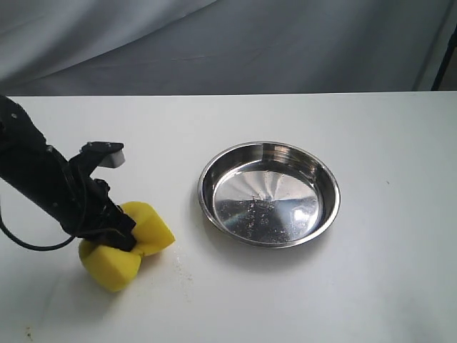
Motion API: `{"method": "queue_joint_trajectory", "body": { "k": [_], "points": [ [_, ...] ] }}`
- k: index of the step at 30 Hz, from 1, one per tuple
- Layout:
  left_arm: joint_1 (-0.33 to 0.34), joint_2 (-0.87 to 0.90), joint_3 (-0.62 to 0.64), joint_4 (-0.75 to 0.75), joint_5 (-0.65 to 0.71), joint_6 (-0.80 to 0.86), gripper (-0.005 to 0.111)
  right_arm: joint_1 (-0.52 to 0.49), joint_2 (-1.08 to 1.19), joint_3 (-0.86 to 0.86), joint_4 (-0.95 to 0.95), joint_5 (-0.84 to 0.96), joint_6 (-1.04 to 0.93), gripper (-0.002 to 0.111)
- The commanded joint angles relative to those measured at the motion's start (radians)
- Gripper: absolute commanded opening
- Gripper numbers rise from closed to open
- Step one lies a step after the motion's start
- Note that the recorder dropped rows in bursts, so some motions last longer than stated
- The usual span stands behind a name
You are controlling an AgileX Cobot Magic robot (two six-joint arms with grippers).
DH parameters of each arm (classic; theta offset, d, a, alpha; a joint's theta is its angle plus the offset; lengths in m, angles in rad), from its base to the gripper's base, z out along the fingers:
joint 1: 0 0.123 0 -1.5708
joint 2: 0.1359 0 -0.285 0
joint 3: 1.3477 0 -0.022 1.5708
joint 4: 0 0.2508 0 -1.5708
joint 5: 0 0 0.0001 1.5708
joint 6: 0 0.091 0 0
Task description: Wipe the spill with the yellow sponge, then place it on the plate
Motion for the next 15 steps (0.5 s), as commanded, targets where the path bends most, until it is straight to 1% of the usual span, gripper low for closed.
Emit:
{"method": "queue_joint_trajectory", "body": {
  "k": [1, 3, 6, 10, 15],
  "points": [
    [0.001, 0.071, 0.004, -0.120, 0.092, 0.100, 0.000, 0.003, 0.003, 0.003, 0.007, -0.008, 0.002, 0.000],
    [0.001, 0.096, 0.004, -0.206, 0.142, 0.176, 0.000, 0.003, 0.003, 0.003, 0.007, -0.008, 0.002, 0.000],
    [0.001, 0.117, 0.004, -0.299, 0.184, 0.243, 0.000, 0.003, 0.003, 0.003, 0.007, -0.008, 0.002, 0.000],
    [0.001, 0.132, 0.004, -0.374, 0.246, 0.298, 0.000, 0.003, 0.003, 0.003, 0.007, -0.008, 0.002, 0.000],
    [-0.012, 0.132, 0.004, -0.447, 0.275, 0.341, 0.000, 0.003, 0.003, 0.003, 0.007, -0.008, 0.002, 0.000]
  ]
}}
